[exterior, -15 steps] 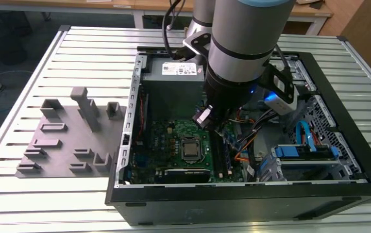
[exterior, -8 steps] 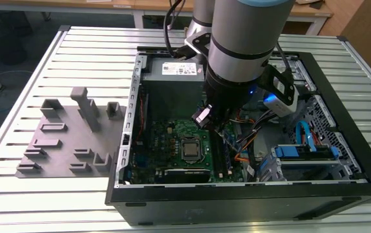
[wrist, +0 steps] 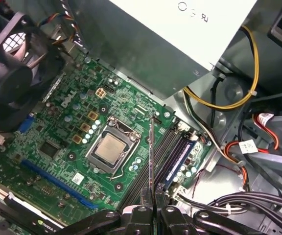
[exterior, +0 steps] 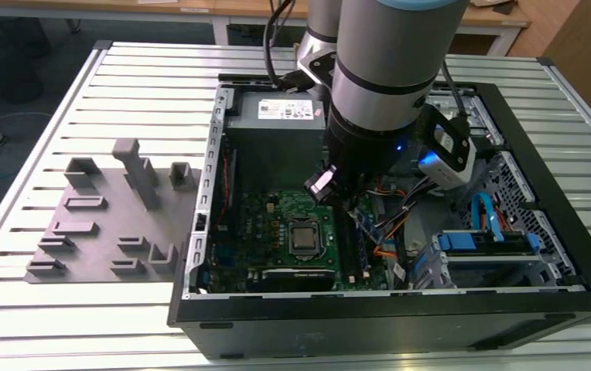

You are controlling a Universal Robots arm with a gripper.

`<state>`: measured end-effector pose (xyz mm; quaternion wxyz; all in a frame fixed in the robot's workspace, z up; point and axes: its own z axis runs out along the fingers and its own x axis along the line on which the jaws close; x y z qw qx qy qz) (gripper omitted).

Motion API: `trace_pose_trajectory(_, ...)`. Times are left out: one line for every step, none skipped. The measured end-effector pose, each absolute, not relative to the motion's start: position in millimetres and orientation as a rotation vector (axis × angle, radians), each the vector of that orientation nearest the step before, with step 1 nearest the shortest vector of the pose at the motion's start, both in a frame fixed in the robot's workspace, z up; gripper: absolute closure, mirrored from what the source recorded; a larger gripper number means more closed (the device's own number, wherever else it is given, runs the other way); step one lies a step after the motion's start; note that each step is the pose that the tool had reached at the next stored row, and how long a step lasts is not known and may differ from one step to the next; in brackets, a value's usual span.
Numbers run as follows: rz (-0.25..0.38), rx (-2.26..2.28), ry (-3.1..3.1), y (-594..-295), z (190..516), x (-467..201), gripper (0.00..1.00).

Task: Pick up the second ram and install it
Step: 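Insert the second ram into the second slot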

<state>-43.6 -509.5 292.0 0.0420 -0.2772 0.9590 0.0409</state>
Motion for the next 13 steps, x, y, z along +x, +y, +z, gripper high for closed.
trace_pose_trajectory(0.125, -0.838, 2.937, -509.5, 292.0, -43.6, 0.89)
trace_pose_trajectory(0.124, -0.829, 2.94, -509.5, 292.0, -43.6, 0.89)
trace_pose_trajectory(0.124, -0.819, 2.942, -509.5, 292.0, -43.6, 0.89)
trace_pose_trajectory(0.123, -0.81, 2.945, -509.5, 292.0, -43.6, 0.89)
trace_pose_trajectory(0.123, -0.8, 2.947, -509.5, 292.0, -43.6, 0.89)
trace_pose_trajectory(0.122, -0.792, 2.949, -509.5, 292.0, -43.6, 0.89)
trace_pose_trajectory(0.122, -0.782, 2.951, -509.5, 292.0, -43.6, 0.89)
trace_pose_trajectory(0.122, -0.773, 2.953, -509.5, 291.9, -43.6, 0.89)
trace_pose_trajectory(0.121, -0.765, 2.955, -509.5, 291.9, -43.6, 0.89)
trace_pose_trajectory(0.121, -0.756, 2.958, -509.5, 291.9, -43.6, 0.89)
trace_pose_trajectory(0.121, -0.747, 2.96, -509.5, 291.9, -43.6, 0.89)
trace_pose_trajectory(0.12, -0.738, 2.962, -509.5, 292.0, -43.5, 0.89)
trace_pose_trajectory(0.12, -0.728, 2.964, -509.5, 291.9, -43.5, 0.89)
